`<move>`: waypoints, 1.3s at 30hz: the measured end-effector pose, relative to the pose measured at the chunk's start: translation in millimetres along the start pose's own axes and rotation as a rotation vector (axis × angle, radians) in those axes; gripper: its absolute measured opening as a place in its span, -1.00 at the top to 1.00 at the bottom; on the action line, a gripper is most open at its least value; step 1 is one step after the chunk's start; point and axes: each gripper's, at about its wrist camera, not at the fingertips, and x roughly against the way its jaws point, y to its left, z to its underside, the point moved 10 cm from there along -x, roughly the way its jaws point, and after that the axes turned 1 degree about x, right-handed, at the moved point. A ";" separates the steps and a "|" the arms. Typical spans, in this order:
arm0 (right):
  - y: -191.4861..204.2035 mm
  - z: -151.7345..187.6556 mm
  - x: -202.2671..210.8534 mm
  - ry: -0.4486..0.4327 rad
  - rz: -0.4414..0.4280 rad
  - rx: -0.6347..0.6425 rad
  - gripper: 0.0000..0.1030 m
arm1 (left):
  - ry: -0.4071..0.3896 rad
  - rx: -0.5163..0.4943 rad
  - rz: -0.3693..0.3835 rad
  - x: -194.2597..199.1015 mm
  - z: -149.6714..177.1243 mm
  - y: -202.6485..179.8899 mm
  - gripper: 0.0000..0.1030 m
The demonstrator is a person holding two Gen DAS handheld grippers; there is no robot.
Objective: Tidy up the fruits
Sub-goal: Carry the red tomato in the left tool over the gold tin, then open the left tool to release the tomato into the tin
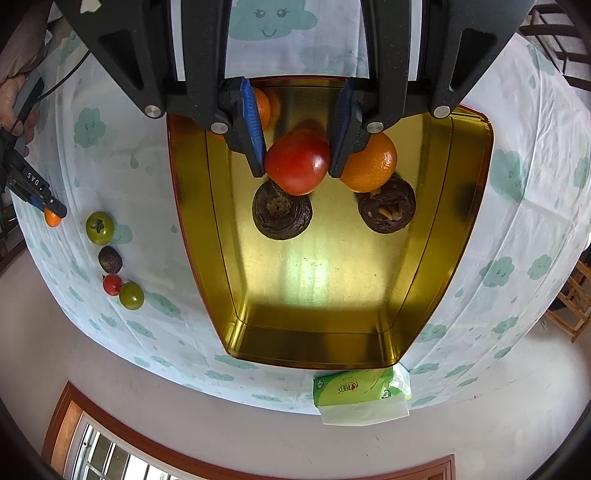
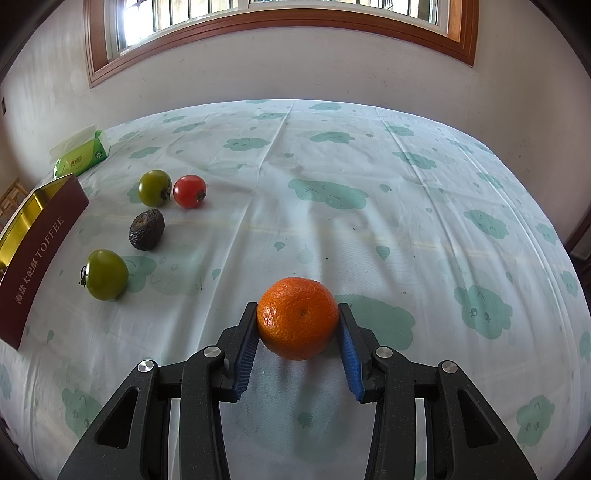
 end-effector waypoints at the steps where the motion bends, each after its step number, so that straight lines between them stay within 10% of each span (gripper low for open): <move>1: -0.3 0.1 0.0 0.000 0.000 0.000 0.18 | 0.005 -0.002 0.000 -1.2 1.1 -0.2 0.41; 39: 0.6 -0.1 0.3 0.000 0.003 0.001 0.18 | 0.024 -0.025 -0.016 -6.9 4.1 -0.6 0.26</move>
